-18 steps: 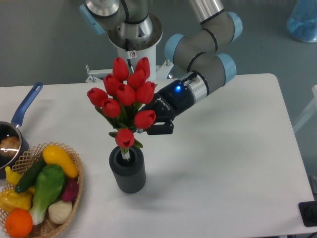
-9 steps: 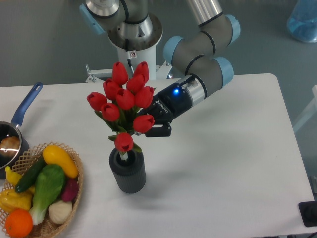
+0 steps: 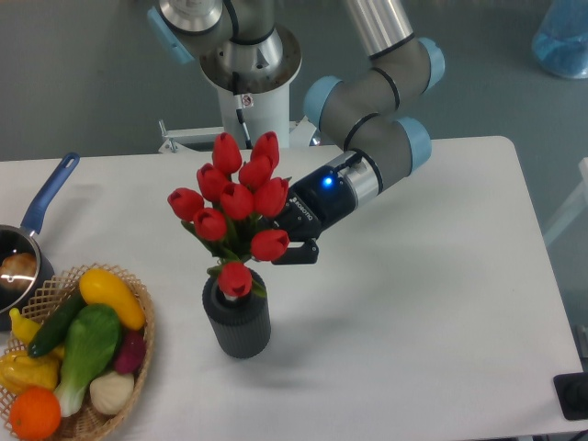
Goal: Insert the flowers into the vase
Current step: 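Lower the tulip stems into the black vase opening, then push the tulip bunch further down into the vase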
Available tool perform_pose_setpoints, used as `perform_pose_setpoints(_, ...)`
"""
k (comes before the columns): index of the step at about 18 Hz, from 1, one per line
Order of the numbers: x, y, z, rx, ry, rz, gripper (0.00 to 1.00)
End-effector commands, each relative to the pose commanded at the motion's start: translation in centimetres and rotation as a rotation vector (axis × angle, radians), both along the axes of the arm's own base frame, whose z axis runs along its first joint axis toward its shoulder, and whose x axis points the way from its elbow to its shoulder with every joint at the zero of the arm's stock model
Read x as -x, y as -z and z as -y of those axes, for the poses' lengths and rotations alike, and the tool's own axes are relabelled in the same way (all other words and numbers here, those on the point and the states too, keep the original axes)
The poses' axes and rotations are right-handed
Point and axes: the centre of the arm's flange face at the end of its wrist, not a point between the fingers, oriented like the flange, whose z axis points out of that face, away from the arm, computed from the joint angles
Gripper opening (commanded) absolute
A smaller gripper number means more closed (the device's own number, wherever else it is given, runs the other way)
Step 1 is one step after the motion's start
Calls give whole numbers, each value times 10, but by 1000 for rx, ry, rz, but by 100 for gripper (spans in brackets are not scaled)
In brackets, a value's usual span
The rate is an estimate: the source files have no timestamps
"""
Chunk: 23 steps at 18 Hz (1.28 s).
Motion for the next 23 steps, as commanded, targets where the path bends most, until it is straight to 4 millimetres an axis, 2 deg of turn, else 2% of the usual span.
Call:
perform_pose_setpoints(6,5,25,-2,-3,-4,-5,20)
perform_pose_setpoints(23,7,44,4,26,-16,6,20)
